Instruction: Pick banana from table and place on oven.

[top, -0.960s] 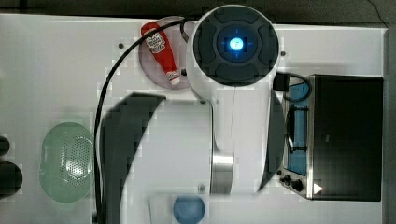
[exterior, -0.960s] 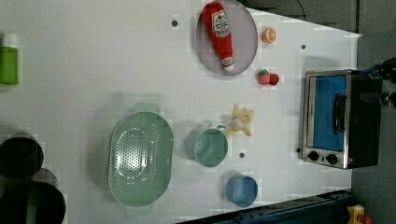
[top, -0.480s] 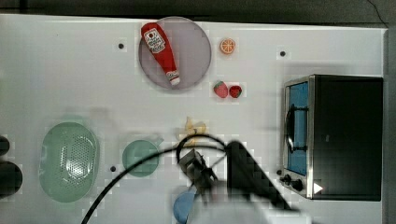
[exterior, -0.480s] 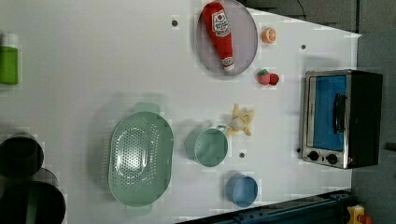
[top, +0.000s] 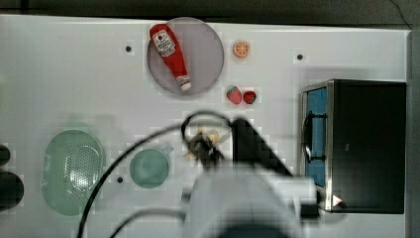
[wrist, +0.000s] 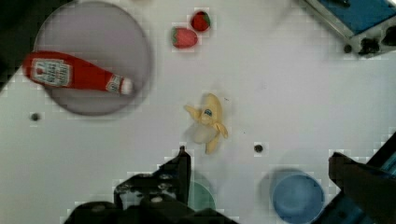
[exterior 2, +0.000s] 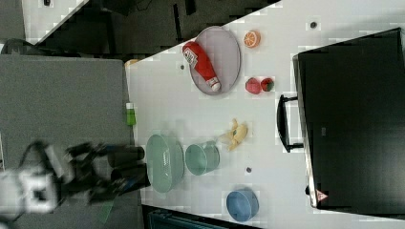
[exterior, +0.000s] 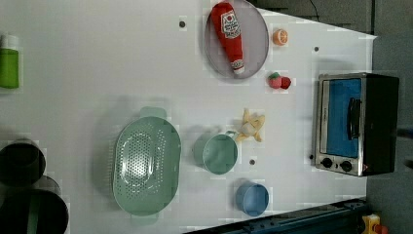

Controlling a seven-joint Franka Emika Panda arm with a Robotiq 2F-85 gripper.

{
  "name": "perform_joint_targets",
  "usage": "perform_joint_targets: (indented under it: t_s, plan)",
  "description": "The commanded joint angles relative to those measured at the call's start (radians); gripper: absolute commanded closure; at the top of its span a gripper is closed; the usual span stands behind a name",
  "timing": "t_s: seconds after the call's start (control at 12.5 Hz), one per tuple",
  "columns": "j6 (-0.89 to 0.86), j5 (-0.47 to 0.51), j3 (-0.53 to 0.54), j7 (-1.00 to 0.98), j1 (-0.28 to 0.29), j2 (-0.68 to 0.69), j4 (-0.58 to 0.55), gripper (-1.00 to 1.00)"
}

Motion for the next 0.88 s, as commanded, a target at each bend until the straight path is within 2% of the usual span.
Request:
perform_joint_targets:
  t_s: [0.08, 0.72, 0.88]
  plan:
    - [0.114, -0.008, 0.01, -0.024, 0.002, 0.195, -0.072, -1.0]
    - [0.622, -0.007, 0.01, -0.016, 0.004, 0.452, -0.28, -1.0]
    - [0.732, -0.007, 0.011, 0.083, 0.007, 0.517, -0.317, -1.0]
